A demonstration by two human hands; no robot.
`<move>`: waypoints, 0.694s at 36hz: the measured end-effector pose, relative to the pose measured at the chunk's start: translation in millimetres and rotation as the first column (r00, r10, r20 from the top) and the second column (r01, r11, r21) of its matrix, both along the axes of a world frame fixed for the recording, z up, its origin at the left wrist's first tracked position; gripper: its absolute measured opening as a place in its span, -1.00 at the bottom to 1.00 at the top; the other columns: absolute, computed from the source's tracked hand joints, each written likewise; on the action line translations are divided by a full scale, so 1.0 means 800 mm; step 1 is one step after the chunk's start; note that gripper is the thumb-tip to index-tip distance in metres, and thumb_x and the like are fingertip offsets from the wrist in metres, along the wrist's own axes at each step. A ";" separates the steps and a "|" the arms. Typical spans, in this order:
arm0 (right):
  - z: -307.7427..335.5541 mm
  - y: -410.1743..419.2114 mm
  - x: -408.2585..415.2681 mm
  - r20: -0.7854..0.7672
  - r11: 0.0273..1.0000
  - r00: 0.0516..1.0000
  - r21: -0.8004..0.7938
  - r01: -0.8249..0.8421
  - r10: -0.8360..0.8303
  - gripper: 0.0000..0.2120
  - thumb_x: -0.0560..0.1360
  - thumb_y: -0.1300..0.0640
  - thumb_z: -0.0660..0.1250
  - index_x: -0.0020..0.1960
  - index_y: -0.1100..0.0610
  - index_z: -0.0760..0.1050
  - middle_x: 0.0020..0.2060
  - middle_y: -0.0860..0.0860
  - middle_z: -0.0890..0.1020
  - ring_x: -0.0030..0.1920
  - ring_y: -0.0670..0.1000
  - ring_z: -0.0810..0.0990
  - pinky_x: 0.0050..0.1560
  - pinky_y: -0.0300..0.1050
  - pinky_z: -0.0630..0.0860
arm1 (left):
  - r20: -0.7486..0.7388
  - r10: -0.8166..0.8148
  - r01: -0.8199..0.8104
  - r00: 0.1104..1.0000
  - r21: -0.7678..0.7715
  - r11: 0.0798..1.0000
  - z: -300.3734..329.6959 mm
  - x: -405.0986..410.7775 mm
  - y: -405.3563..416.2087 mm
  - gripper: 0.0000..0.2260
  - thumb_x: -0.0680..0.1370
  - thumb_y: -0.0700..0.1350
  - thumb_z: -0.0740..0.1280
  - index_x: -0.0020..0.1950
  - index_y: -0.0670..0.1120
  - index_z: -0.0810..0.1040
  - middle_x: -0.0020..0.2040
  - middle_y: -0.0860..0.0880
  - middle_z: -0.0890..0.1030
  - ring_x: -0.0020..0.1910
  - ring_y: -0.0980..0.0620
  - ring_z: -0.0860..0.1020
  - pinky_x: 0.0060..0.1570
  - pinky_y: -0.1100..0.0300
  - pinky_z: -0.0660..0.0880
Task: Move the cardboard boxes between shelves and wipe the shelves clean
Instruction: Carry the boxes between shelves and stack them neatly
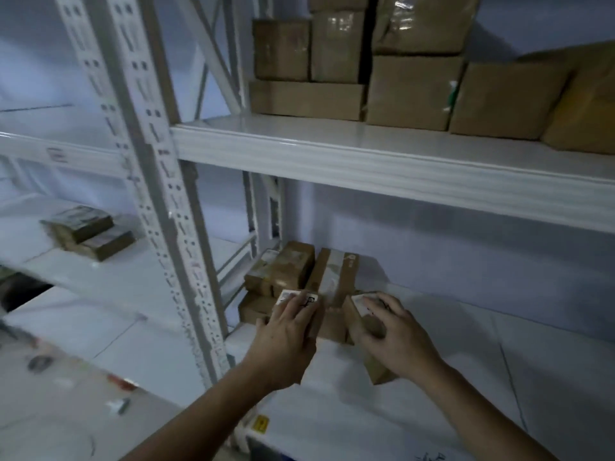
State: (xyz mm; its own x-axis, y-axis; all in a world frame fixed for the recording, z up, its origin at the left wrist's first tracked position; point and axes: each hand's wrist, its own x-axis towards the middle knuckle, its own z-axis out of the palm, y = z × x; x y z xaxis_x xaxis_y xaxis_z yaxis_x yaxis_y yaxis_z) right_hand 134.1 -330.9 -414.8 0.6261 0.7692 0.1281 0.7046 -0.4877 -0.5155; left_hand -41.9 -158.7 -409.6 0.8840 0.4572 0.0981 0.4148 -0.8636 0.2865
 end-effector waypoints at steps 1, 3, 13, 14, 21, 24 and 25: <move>0.004 0.018 -0.023 0.002 0.999 0.999 -0.004 -0.036 0.036 -0.42 0.46 -0.29 0.26 0.47 -0.26 0.38 0.49 -0.27 0.22 0.41 -0.05 0.37 0.28 -0.06 0.48 | -0.007 0.032 -0.032 0.999 -0.011 0.999 0.000 -0.028 0.012 -0.42 0.66 0.13 0.13 0.65 0.20 0.01 0.67 0.09 0.04 0.65 0.01 -0.02 0.48 -0.23 0.24; 0.012 0.054 -0.071 -0.013 0.995 0.995 -0.013 -0.103 0.103 -0.38 0.45 -0.31 0.27 0.49 -0.21 0.39 0.50 -0.25 0.23 0.43 -0.06 0.36 0.33 -0.08 0.45 | -0.013 0.090 -0.090 0.996 -0.013 0.996 -0.001 -0.086 0.032 -0.45 0.67 0.14 0.10 0.65 0.22 0.01 0.66 0.10 0.05 0.65 0.01 0.00 0.49 -0.23 0.22; 0.018 0.206 -0.297 -0.074 0.920 0.918 -0.025 -0.392 0.389 -0.28 0.37 -0.35 0.17 0.50 -0.19 0.39 0.52 -0.20 0.25 0.45 -0.04 0.37 0.36 -0.08 0.43 | -0.023 0.407 -0.407 0.913 -0.037 0.912 -0.006 -0.348 0.112 -0.54 0.70 0.18 -0.04 0.63 0.22 0.10 0.66 0.12 0.10 0.64 0.02 0.05 0.47 -0.15 0.23; 0.019 0.220 -0.319 -0.077 0.909 0.908 -0.040 -0.415 0.411 -0.25 0.34 -0.37 0.15 0.51 -0.20 0.38 0.53 -0.19 0.23 0.46 -0.03 0.36 0.37 -0.07 0.42 | -0.032 0.438 -0.439 0.898 -0.038 0.898 -0.005 -0.373 0.120 -0.54 0.71 0.17 -0.03 0.63 0.21 0.11 0.66 0.11 0.09 0.64 0.02 0.04 0.49 -0.17 0.21; 0.018 0.316 -0.428 -0.083 0.837 0.843 -0.103 -0.537 0.531 -0.19 0.27 -0.40 0.07 0.51 -0.26 0.34 0.52 -0.22 0.22 0.43 0.00 0.37 0.39 -0.05 0.41 | -0.040 0.587 -0.588 0.809 -0.056 0.807 -0.017 -0.503 0.175 -0.53 0.69 0.15 0.06 0.61 0.19 0.16 0.66 0.13 0.09 0.64 0.02 0.06 0.45 -0.10 0.28; 0.014 0.360 -0.461 -0.078 0.806 0.815 -0.118 -0.580 0.575 -0.19 0.28 -0.40 0.07 0.53 -0.25 0.32 0.55 -0.17 0.21 0.42 0.02 0.38 0.36 -0.03 0.44 | -0.024 0.627 -0.628 0.778 -0.048 0.777 -0.027 -0.538 0.206 -0.54 0.68 0.13 0.07 0.59 0.21 0.17 0.64 0.15 0.11 0.63 0.03 0.07 0.41 -0.07 0.30; 0.012 0.376 -0.471 -0.075 0.802 0.811 -0.125 -0.585 0.580 -0.18 0.28 -0.40 0.06 0.53 -0.25 0.31 0.56 -0.17 0.20 0.43 0.02 0.37 0.35 -0.02 0.45 | -0.023 0.634 -0.635 0.773 -0.047 0.771 -0.029 -0.548 0.218 -0.54 0.67 0.13 0.08 0.59 0.22 0.16 0.64 0.15 0.11 0.63 0.04 0.08 0.41 -0.05 0.29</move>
